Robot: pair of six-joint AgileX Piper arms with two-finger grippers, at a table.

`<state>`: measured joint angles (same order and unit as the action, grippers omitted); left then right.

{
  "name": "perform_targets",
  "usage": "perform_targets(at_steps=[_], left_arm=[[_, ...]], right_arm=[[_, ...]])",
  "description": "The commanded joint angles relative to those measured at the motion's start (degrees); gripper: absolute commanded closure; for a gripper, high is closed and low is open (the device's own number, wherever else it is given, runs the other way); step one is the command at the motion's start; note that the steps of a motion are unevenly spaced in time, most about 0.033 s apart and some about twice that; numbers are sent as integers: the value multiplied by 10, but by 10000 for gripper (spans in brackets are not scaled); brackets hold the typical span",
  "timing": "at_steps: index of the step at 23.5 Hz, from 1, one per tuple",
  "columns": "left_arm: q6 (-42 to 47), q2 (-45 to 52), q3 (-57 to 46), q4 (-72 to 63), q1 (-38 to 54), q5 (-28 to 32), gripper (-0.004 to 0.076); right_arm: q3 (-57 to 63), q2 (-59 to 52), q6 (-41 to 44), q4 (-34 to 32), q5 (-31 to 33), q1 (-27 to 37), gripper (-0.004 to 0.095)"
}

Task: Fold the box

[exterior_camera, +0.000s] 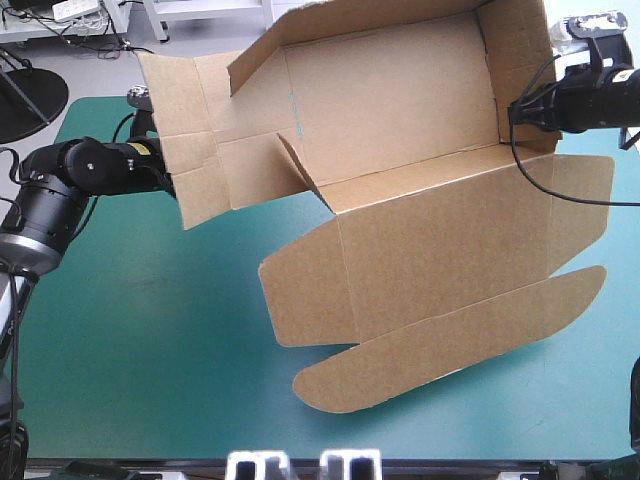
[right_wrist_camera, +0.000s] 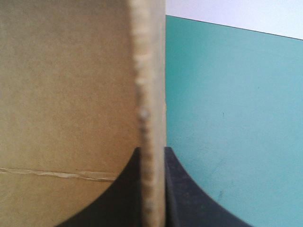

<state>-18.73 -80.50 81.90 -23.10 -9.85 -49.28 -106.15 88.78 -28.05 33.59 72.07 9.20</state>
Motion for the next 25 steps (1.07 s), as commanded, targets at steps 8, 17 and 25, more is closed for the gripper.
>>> perform_targets(at_steps=[8,17,25], left_arm=[[-242,16,18,-402,0,-45,734],[-298,16,18,-528,0,-84,732],[-317,16,18,-639,0,-117,703]], right_arm=[[-19,-22,25,-47,-4,3,928],[-19,-22,30,-41,-10,3,928],[-19,-22,30,-35,-21,2,928]])
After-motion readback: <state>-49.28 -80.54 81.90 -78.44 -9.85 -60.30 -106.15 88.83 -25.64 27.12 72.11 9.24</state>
